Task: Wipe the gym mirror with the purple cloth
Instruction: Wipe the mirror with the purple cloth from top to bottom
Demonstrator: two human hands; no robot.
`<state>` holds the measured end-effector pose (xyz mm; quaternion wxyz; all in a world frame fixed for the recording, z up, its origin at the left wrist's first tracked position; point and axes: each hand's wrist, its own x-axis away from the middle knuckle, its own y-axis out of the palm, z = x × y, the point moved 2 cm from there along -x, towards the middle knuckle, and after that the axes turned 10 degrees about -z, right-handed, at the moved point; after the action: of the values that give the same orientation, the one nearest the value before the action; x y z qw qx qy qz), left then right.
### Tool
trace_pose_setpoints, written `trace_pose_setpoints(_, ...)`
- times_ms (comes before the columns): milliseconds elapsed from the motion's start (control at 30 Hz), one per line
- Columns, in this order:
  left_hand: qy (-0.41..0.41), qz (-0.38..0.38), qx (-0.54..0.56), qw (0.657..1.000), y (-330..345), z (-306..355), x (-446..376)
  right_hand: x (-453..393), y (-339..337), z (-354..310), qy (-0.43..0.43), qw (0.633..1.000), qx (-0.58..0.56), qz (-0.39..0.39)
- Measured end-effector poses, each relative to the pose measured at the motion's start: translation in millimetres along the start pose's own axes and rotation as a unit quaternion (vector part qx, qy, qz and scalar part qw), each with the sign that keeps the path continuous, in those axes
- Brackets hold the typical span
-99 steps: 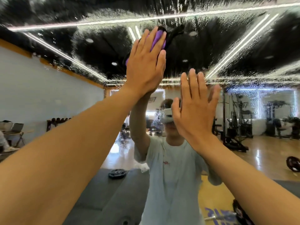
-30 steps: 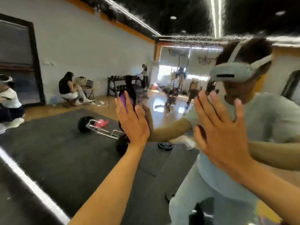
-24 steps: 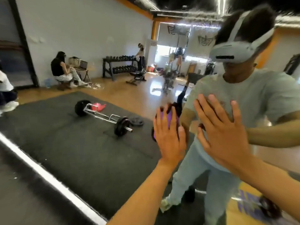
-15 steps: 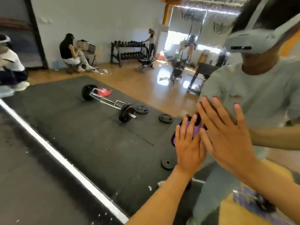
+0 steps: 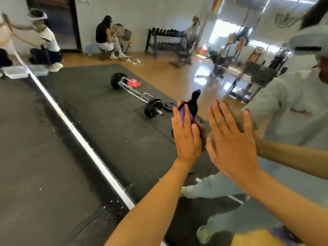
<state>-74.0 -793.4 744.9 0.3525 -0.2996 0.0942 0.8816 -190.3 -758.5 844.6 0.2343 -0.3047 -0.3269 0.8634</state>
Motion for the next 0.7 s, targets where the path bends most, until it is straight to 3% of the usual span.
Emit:
trace_pose_setpoints(100, -0.084, 0.046, 0.050, 0.994, -14, -17, -18, -4, 8, -8, -0.013, 1.000, 0.017, -0.011)
trace_pose_setpoints(267, -0.238, 0.186, 0.162, 0.940, -39, -97, -36, -9, 16, -16, -0.011, 0.999, 0.037, 0.010)
trace_pose_setpoints(400, -0.358, 0.226, 0.197, 0.884, -40, -149, -21, -10, 19, -18, -0.012, 0.998, 0.069, 0.004)
trace_pose_setpoints(467, -0.385, 0.220, 0.186, 0.877, -39, -146, -20, -11, 18, -18, -0.012, 0.997, 0.072, 0.001)
trace_pose_setpoints(567, -0.291, 0.190, 0.147, 0.926, -30, -113, -21, -11, 15, -18, -0.016, 0.997, 0.074, -0.009)
trace_pose_setpoints(700, -0.040, 0.082, 0.022, 0.996, 1, -24, -7, -12, 12, -21, -0.006, 0.998, 0.064, 0.011)
